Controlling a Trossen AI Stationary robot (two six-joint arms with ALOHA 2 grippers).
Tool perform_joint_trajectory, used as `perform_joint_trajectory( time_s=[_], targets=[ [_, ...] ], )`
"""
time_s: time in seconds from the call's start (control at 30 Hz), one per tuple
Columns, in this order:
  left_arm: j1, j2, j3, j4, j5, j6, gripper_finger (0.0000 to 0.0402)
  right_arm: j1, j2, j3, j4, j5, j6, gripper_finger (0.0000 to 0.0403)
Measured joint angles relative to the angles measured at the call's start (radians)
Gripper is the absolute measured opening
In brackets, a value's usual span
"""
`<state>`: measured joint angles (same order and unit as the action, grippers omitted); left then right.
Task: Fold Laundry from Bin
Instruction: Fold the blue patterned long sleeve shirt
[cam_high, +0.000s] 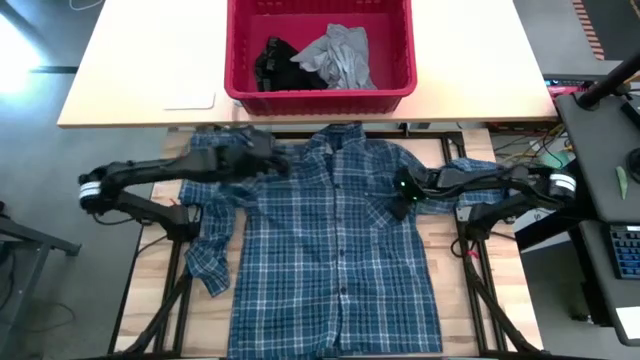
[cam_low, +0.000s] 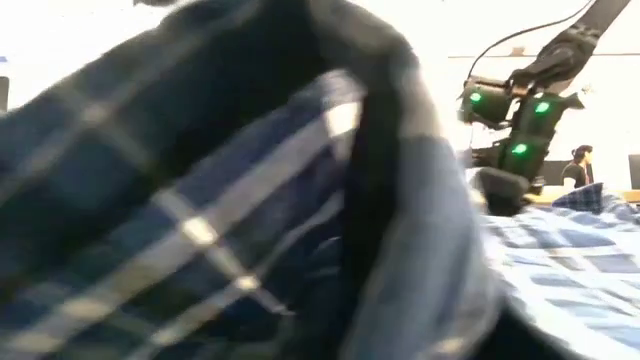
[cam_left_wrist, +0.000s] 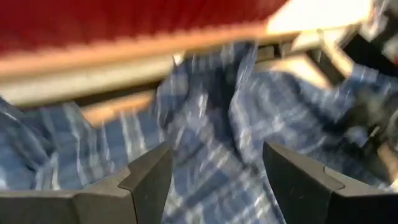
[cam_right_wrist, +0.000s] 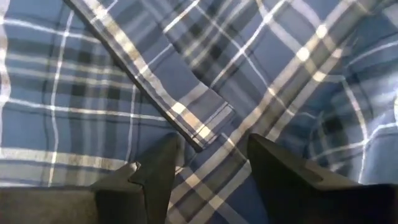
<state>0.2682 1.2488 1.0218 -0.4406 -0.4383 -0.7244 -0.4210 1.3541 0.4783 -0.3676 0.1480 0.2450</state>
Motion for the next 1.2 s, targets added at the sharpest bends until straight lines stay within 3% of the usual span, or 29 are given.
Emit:
perform_joint_trajectory(
  time_s=[0.13,0.23,0.37,0.47,0.67,0.87,1.0,1.2],
  targets=[
    [-0.035,0.134,0.017,0.04,0.074,-0.025,0.0232,0.028,-0.167,0.014,-0.268,-0.075,0.115,0.0194],
    [-0.054,0.225,0.057,0.056,0.081,-0.012,0.0232,0.039,-0.315,0.052,-0.342,-0.079,0.157,0.0194],
    [-0.056,0.318,0.072,0.068,0.101,0.028,0.0232,0.037,-0.468,0.171,-0.205,-0.076,0.169,0.0194],
    [-0.066,0.369,0.053,0.142,0.172,0.067,0.0232,0.012,-0.475,0.236,-0.034,-0.073,0.197,0.0194],
    [-0.134,0.478,0.036,0.172,0.191,0.107,0.0232,-0.046,-0.255,0.322,0.142,-0.138,0.301,0.0198],
    [-0.182,0.572,0.018,0.231,0.191,0.13,0.0232,-0.076,0.023,0.389,0.342,-0.156,0.49,0.0237],
    [-0.2,0.589,-0.048,0.354,0.219,0.096,0.0232,-0.086,0.2,0.466,0.37,-0.149,0.525,0.0261],
    [-0.204,0.576,-0.155,0.49,0.222,0.066,0.0232,-0.137,0.401,0.632,0.31,-0.099,0.572,0.0258]
  ],
)
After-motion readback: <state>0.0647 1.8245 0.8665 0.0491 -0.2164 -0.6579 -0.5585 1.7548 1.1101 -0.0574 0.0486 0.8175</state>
